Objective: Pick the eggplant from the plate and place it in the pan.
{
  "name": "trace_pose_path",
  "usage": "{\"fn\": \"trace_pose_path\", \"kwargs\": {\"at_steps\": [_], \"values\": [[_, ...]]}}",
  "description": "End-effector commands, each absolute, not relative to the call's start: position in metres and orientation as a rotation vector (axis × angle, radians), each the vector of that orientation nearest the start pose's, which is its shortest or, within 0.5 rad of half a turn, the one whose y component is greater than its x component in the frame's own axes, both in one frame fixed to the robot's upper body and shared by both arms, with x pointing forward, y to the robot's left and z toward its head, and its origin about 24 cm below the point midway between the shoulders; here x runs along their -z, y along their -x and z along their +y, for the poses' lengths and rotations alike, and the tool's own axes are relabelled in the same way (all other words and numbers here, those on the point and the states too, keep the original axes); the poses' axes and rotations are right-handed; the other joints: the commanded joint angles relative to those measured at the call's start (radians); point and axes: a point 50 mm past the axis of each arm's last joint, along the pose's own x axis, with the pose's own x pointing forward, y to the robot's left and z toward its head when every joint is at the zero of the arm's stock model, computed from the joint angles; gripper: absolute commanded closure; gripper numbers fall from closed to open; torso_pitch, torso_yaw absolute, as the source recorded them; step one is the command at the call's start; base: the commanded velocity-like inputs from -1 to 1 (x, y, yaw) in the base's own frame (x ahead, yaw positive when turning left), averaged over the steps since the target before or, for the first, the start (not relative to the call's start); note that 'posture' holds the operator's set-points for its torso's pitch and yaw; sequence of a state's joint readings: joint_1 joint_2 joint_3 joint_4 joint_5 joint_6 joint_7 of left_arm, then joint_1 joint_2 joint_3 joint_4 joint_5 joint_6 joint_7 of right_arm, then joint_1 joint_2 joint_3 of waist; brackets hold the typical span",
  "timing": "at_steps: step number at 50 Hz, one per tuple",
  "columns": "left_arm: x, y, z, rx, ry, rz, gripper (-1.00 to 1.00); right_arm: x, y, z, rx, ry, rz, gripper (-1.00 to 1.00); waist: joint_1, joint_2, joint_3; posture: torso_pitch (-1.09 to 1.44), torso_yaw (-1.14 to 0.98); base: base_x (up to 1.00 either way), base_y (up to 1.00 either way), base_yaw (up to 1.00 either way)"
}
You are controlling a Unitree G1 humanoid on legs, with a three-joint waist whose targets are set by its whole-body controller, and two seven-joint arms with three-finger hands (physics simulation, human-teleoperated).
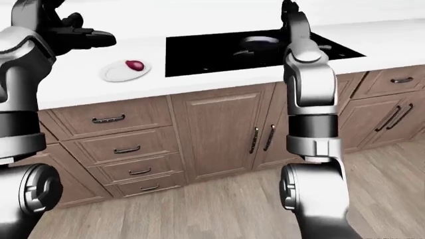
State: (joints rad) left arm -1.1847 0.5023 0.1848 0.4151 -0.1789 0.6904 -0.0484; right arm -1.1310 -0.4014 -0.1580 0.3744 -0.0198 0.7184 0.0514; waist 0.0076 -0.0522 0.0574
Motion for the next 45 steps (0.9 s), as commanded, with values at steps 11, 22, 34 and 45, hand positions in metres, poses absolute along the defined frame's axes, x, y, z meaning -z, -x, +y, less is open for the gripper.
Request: {"fn": "trace_pose_path", "kwargs": {"at_steps": [11,22,34,45], "values": [[-0.356,-0.366,0.226,-0.112,-0.079,-0.286,-1.00,-0.326,-0.379,-0.194,0.124,0.231,-0.206,-1.00,-0.009,0.098,-0.038,0.00,0.00,0.57,0.00,0.00],[-0.354,-0.368,0.225,-0.108,-0.088,-0.288,-1.00,-0.314,-0.383,-0.193,0.135,0.259,-0.168,-1.00,-0.013,0.044,0.004,0.00,0.00,0.18,0.00,0.00],[-0.356,-0.366,0.226,-0.110,-0.087,-0.289,-1.00,-0.321,-0.379,-0.190,0.103,0.230,-0.196,-1.00,0.003,0.052,-0.024,0.00,0.00,0.00,0.00,0.25],[-0.355,-0.366,0.222,-0.106,-0.095,-0.290,-1.00,-0.319,-0.379,-0.192,0.110,0.224,-0.197,-1.00,-0.019,0.057,-0.045,0.00,0.00,0.00,0.03,0.09]]}}
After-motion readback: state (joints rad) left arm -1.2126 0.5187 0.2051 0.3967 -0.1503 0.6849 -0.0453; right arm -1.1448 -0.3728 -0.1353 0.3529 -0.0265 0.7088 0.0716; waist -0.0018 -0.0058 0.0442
